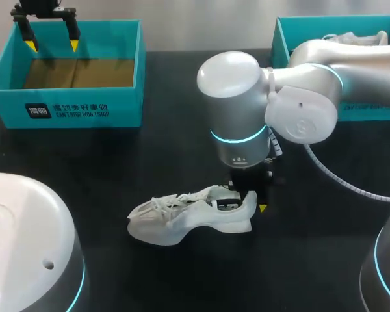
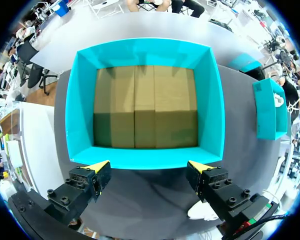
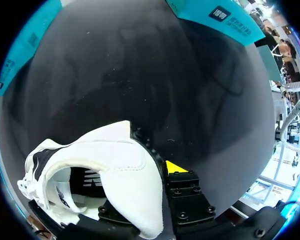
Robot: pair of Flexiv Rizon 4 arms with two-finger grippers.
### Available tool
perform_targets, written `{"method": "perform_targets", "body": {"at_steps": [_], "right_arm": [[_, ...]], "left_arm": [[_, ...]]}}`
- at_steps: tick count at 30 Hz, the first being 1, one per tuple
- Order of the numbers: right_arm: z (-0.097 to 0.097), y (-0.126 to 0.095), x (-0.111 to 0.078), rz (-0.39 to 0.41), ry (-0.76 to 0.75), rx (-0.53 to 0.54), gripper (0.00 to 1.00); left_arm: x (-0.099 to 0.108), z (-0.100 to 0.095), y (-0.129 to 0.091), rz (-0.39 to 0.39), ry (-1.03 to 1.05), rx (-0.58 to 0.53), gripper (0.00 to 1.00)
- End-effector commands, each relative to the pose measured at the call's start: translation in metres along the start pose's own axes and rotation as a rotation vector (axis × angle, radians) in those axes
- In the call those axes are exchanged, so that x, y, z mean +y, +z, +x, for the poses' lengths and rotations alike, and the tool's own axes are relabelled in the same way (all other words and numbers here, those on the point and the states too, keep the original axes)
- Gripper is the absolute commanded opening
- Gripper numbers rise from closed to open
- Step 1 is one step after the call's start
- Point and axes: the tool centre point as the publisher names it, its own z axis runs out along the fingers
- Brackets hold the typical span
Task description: Take the shoe out of the shoebox, open the shoe tongue, remove and reinsert the insole, then place the shoe into the shoebox
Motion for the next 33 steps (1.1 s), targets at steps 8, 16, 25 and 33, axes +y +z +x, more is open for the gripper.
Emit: {"method": "perform_targets", "body": {"at_steps": [8, 16, 25, 33], "right_arm": [[-0.003, 0.001, -0.004, 0.003, 0.301, -0.202, 0.0], [-0.004, 0.005, -0.005, 0.027, 0.312, -0.179, 0.04], [-0.01, -0.01, -0.007, 0.016, 0.325, -0.133, 1.0], [-0.016, -0.04, -0.01, 0.018, 0.325, -0.054, 1.0]], "left_arm": [[0.0, 0.0, 0.0, 0.0, 0.0, 0.0, 1.0], [0.0, 0.0, 0.0, 0.0, 0.0, 0.0, 1.0], [0.0, 0.0, 0.0, 0.0, 0.0, 0.0, 1.0], [0.0, 0.0, 0.0, 0.0, 0.0, 0.0, 1.0]]}}
